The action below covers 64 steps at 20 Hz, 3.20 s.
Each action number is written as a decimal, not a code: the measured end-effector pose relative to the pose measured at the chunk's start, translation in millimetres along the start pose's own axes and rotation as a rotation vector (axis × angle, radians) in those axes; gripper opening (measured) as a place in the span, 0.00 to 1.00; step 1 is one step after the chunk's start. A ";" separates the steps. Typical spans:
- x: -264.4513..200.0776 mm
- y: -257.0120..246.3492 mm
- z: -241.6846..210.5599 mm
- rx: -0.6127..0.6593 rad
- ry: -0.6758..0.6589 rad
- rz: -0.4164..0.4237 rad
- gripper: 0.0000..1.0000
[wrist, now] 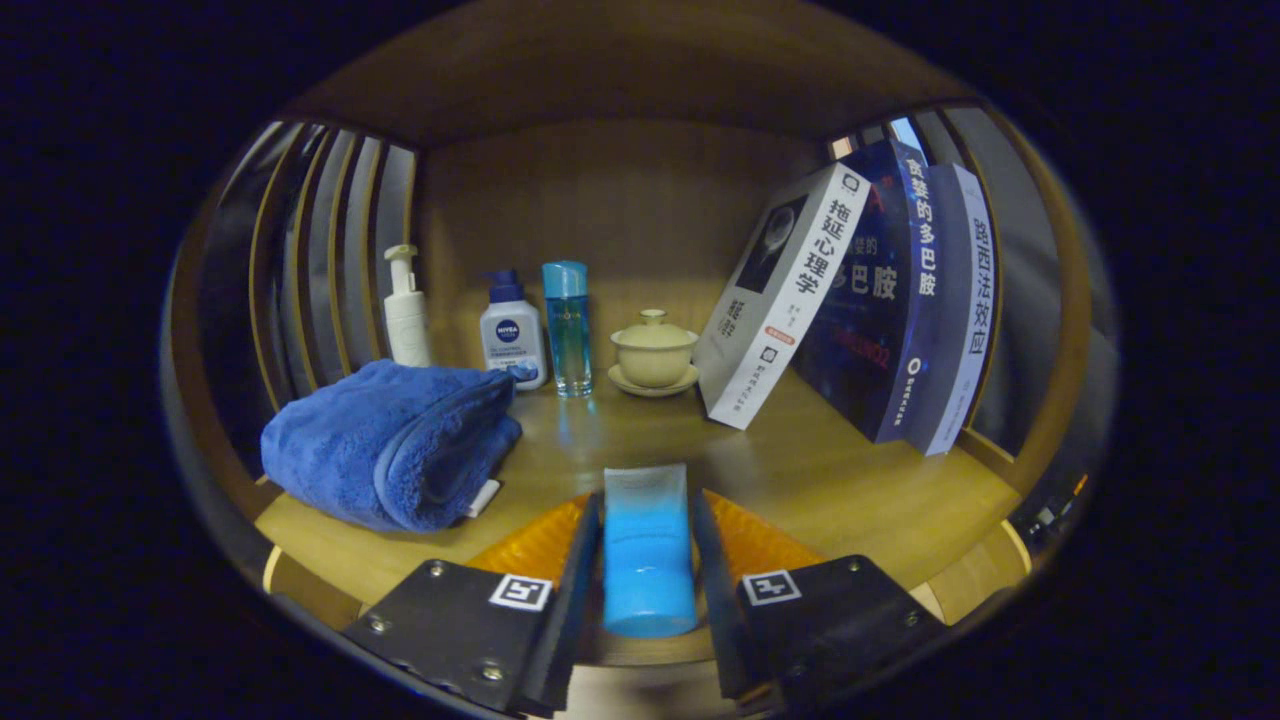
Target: Pull open the drawer, take out the items inside it, and place them on the countertop above the cabinet.
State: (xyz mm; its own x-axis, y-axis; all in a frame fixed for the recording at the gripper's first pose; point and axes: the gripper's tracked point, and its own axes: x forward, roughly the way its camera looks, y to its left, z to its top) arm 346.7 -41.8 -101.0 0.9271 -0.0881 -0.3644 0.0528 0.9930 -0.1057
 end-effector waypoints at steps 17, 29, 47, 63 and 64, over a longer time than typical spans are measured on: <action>-166.4 -54.1 63.2 0.034 -0.199 0.041 1.00; -314.7 -96.8 3.1 0.111 -0.247 0.029 1.00; -313.5 -39.5 -152.3 0.101 -0.109 0.092 1.00; -257.5 0.1 -158.9 0.099 -0.073 0.085 1.00; -254.2 -0.7 -157.9 0.112 -0.088 0.074 1.00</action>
State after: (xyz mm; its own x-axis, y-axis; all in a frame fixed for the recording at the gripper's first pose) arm 52.5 -32.6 -154.4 0.9586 -0.0124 -0.2844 0.0201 0.9995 0.0242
